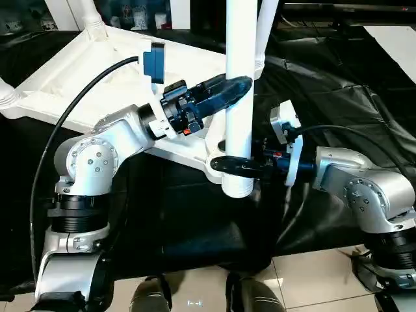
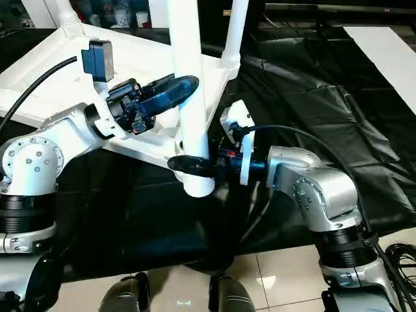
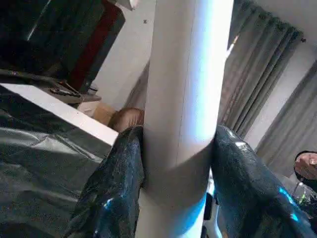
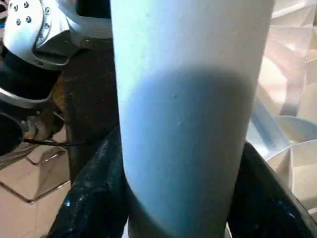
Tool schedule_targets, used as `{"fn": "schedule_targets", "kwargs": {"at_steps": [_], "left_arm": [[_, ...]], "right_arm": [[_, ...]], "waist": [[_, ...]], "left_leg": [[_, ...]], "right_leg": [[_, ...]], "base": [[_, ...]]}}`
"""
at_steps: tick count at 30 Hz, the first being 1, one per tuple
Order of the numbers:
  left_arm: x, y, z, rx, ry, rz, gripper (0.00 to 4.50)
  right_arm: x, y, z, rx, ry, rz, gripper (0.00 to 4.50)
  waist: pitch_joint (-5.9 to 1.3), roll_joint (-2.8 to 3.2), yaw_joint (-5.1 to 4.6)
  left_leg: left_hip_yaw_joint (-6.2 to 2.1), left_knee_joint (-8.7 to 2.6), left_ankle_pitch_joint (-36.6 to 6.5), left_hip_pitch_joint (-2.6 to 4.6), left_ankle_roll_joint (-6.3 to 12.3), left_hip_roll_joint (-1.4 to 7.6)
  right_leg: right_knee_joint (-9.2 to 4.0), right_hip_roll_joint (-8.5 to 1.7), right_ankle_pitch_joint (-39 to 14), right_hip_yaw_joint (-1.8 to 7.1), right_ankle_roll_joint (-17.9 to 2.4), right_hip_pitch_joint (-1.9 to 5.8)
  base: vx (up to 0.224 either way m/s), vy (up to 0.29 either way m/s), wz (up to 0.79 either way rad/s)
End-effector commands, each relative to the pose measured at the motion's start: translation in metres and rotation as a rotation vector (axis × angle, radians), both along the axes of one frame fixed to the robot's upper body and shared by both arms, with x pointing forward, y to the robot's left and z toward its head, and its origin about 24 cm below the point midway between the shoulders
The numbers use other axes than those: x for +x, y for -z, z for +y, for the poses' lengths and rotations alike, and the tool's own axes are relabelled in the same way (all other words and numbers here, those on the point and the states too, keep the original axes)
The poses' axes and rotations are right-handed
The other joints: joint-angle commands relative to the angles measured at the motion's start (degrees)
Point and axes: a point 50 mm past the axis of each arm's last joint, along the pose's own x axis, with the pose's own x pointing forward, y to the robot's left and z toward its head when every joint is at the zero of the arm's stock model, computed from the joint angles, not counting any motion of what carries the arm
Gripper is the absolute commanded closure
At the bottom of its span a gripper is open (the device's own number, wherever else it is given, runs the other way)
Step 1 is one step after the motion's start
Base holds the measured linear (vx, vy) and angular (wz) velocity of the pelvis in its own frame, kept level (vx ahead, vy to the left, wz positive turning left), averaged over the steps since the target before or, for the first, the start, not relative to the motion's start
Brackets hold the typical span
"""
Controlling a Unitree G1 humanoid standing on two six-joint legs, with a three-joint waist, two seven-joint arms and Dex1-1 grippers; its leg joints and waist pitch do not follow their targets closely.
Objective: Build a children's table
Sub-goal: Pick table leg
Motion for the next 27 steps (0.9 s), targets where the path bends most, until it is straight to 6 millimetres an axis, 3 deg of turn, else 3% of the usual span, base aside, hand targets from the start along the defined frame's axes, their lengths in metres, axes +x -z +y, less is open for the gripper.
{"fn": "schedule_targets", "kwargs": {"at_steps": [1, 9, 12, 17, 20, 24, 25, 26, 27], "left_arm": [[-0.007, -0.007, -0.004, -0.009, 0.05, -0.044, 2.68], [-0.009, -0.005, -0.005, 0.022, 0.047, -0.061, 2.69], [-0.005, 0.0, -0.007, 0.061, 0.009, -0.022, 2.0], [0.008, -0.002, 0.002, -0.016, -0.108, -0.012, 1.65], [0.021, -0.008, 0.015, -0.136, -0.234, 0.01, 1.57], [0.025, -0.012, 0.029, -0.236, -0.251, 0.022, 1.57], [0.027, -0.008, 0.034, -0.188, -0.253, 0.021, 1.57], [0.028, 0.001, 0.033, -0.03, -0.275, -0.026, 1.57], [0.029, 0.004, 0.033, 0.025, -0.282, -0.043, 1.57]], "right_arm": [[-0.001, -0.004, -0.002, -0.007, 0.002, -0.006, 2.47], [-0.002, -0.003, -0.003, -0.016, -0.008, 0.002, 2.61], [-0.002, -0.003, -0.003, -0.012, 0.003, -0.005, 2.61], [0.005, -0.007, -0.003, 0.052, 0.091, -0.036, 2.61], [0.016, -0.013, -0.006, 0.136, 0.229, -0.061, 2.62], [0.024, -0.016, -0.011, 0.18, 0.352, -0.09, 2.62], [0.029, -0.014, -0.017, 0.164, 0.436, -0.115, 2.62], [0.03, -0.011, -0.021, 0.13, 0.467, -0.136, 2.62], [0.031, -0.01, -0.021, 0.122, 0.474, -0.139, 2.62]], "waist": [[-5.78, -0.18, -0.01], [-5.8, -0.18, 0.02], [-5.78, -0.08, -0.06], [-5.84, -0.17, -0.03], [-5.95, -0.23, -0.09], [-6.09, 0.17, -0.07], [-6.15, 0.12, -0.11], [-6.17, 0.17, -0.12], [-6.19, 0.23, -0.11]], "left_leg": [[-0.31, -3.19, -7.42, 1.34, 2.53, 0.38], [-0.36, -3.22, -7.12, 1.32, 2.49, 0.43], [-0.29, -3.18, -7.53, 1.36, 2.39, 0.44], [-0.28, -3.13, -7.54, 1.16, 2.18, 0.26], [-0.26, -3.12, -7.66, 1.25, 1.94, 0.14], [-0.27, -3.12, -6.27, 1.34, 1.8, 0.09], [-0.23, -3.14, -5.81, 1.36, 2.11, 0.06], [-0.22, -3.17, -5.67, 1.47, 2.19, 0.09], [-0.36, -3.28, -5.61, 1.52, 2.39, 0.16]], "right_leg": [[-3.93, -3.06, -14.98, 2.36, -10.15, 4.07], [-3.91, -3.09, -14.62, 2.38, -10.12, 4.11], [-3.94, -3.08, -15.02, 2.38, -10.22, 4.03], [-4.09, -3.1, -15.49, 2.36, -10.03, 4.08], [-4.23, -3.01, -15.46, 2.25, -9.93, 4.04], [-3.77, -2.96, -12.19, 2.26, -10.59, 4.04], [-3.59, -2.83, -10.76, 2.25, -10.94, 4.01], [-3.59, -2.78, -10.59, 2.23, -10.84, 3.88], [-3.61, -2.78, -11.0, 2.21, -9.92, 3.96]], "base": [[0.0, 0.0, 0.0], [0.0, 0.0, 0.0], [0.0, 0.0, 0.0], [0.0, 0.0, 0.0], [0.0, 0.0, 0.0], [0.0, 0.0, 0.0], [0.0, 0.0, 0.0], [0.0, 0.0, 0.0], [0.0, 0.0, 0.0]]}}
